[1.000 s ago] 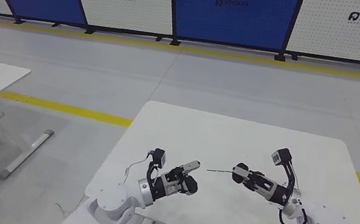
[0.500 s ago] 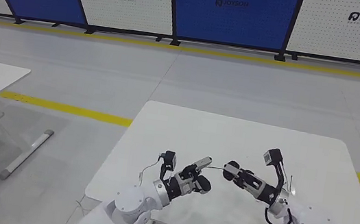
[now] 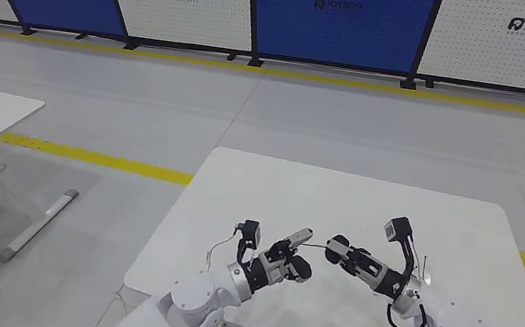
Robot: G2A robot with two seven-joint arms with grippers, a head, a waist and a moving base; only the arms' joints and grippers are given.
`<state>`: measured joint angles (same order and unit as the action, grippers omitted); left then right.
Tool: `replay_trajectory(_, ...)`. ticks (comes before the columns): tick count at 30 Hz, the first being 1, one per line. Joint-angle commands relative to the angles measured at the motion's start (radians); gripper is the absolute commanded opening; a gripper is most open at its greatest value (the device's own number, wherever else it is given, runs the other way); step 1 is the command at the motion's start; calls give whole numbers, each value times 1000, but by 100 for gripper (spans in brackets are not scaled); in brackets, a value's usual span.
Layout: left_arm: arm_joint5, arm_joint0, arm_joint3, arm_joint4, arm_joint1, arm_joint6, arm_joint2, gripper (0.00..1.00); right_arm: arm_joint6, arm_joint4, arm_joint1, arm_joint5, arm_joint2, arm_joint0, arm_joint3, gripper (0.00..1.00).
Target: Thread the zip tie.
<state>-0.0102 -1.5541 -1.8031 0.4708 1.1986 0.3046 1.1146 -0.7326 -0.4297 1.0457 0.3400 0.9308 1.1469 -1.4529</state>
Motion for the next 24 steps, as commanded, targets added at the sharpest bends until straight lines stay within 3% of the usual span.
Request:
replay_trajectory(1,6,11,8,13,6,-61,-10,100,0,0,0,0,0,0,0,0)
replay_trajectory(11,7,11,9,11,6,-62,-10,100,0,0,0,0,0,0,0,0)
replay_trajectory(15,26,18,22,-42,5,-52,-24,100,0,0,0,0,0,0,0,0)
replay_trajectory(16,29,18,23,-43,5,-53,-24,75,0,0,0,0,0,0,0,0)
replay_trajectory(18,37,19,24,-50,5,-54,-26,1,0,0,0,0,0,0,0,0)
replay_trajectory(24,53,18,25,-58,5,-60,-23,0,0,0,0,0,0,0,0,0)
